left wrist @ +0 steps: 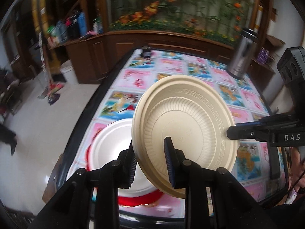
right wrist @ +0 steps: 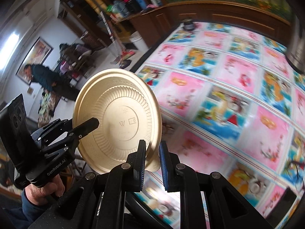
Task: Organize plates and bowls
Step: 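Carry the beige bowl with both tools over the plate stack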
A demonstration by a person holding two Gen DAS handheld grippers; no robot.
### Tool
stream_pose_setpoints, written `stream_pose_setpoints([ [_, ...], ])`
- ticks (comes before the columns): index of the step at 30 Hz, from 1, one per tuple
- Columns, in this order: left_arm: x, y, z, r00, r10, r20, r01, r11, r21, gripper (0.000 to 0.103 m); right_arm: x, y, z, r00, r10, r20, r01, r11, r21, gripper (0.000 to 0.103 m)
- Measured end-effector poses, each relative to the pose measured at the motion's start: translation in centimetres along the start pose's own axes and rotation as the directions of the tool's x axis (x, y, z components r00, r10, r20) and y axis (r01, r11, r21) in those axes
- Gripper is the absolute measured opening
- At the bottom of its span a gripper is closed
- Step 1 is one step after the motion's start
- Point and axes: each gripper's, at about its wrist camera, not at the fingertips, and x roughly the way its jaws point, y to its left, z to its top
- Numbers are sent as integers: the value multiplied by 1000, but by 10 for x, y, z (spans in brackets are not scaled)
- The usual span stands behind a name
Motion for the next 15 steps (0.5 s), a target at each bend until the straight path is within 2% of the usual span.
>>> stream_pose_setpoints([
  [7,15,53,-16,999,21,-49,-27,993,-119,25,56,40,23,996,-7,-84,1,997,-71,16],
  [15,36,73,-27,995,2,-99,-17,988,-151,25,91,46,37,990,-42,-138,31,996,-80,16],
])
